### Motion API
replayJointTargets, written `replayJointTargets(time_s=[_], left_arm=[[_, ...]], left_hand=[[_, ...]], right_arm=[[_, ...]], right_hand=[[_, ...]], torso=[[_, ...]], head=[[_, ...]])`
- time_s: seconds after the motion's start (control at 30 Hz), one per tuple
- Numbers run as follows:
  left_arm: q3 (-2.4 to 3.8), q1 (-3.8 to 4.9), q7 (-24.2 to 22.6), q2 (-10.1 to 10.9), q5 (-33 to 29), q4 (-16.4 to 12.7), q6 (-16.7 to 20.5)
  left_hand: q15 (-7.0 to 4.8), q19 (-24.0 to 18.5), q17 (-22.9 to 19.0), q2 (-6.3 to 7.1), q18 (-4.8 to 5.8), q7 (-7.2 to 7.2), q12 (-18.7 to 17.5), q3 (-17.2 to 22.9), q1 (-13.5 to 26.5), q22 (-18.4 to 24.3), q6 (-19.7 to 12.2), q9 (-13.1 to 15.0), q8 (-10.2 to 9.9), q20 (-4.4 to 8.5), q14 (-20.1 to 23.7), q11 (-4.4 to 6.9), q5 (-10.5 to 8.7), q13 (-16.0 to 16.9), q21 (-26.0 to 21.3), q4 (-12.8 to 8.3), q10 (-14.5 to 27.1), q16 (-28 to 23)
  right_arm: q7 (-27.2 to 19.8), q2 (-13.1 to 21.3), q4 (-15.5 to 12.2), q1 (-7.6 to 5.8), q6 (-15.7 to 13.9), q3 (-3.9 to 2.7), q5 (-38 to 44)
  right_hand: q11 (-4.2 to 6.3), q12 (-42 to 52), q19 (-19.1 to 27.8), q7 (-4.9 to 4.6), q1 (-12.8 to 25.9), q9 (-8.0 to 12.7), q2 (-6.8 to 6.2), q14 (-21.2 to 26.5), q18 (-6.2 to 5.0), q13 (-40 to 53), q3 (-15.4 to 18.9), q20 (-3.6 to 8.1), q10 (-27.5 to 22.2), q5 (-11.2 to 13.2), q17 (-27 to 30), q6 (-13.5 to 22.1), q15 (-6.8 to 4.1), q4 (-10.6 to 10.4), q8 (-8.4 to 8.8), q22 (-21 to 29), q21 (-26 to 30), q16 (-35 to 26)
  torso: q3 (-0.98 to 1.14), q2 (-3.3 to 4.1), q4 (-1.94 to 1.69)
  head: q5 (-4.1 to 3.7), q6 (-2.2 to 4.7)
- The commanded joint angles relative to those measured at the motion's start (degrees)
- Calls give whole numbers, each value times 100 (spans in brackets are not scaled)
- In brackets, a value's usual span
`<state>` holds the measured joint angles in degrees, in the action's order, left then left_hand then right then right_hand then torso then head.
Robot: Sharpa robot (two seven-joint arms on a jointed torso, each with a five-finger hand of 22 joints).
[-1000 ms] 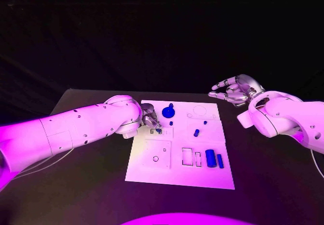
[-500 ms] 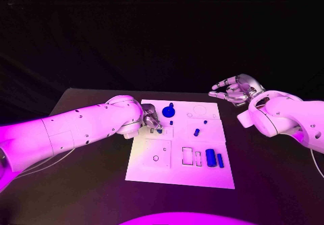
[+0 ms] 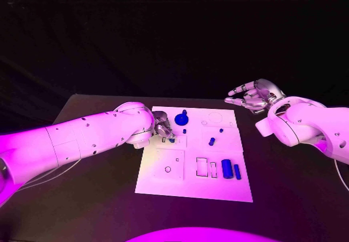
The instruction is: Assemble the parts on the task board
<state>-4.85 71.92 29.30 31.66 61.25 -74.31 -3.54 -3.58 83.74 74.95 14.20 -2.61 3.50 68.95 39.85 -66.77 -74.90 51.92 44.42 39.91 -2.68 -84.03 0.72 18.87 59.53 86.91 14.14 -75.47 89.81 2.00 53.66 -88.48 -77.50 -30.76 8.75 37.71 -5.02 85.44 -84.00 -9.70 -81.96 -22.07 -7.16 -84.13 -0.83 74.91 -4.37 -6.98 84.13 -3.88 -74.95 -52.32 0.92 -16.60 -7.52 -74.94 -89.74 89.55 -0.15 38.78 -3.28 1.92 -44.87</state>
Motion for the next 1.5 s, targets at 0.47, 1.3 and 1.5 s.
replayJointTargets(time_s=[0.47,1.3,1.5], left_arm=[[-6,-7,-25,-58,17,7,-190],[-25,-22,-45,-137,-70,100,-132],[-25,-21,-43,-129,-72,125,-146]], left_hand=[[-36,69,1505,4,83,-14,63,1268,71,-745,73,25,-15,3,-597,19,91,74,43,-1328,-92,19],[-117,65,1505,-4,82,-160,7,449,403,-738,197,38,-179,74,-597,120,-56,65,21,-941,-153,19],[-123,68,1505,-23,82,-160,-4,-231,551,-738,319,9,-294,88,-597,121,-85,95,11,-574,-138,19]], right_arm=[[-57,-16,11,11,99,0,0],[-69,-16,20,12,102,0,-18],[-80,-12,18,12,93,0,-13]], right_hand=[[43,-6,-600,30,17,3,68,-529,83,1101,-10,49,205,-326,-1258,45,-47,39,-60,-1506,-26,-32],[37,-49,-600,28,144,15,-6,-520,83,1062,60,48,171,-345,-1220,80,-44,6,-94,-1506,-26,-45],[37,-53,-600,28,159,16,-7,-518,83,1059,67,48,167,-333,-1213,84,-44,4,-97,-1506,-26,-48]], torso=[[-1,6,0],[0,-3,0],[0,-5,-3]], head=[[-4,-31],[-16,-48],[-21,-35]])
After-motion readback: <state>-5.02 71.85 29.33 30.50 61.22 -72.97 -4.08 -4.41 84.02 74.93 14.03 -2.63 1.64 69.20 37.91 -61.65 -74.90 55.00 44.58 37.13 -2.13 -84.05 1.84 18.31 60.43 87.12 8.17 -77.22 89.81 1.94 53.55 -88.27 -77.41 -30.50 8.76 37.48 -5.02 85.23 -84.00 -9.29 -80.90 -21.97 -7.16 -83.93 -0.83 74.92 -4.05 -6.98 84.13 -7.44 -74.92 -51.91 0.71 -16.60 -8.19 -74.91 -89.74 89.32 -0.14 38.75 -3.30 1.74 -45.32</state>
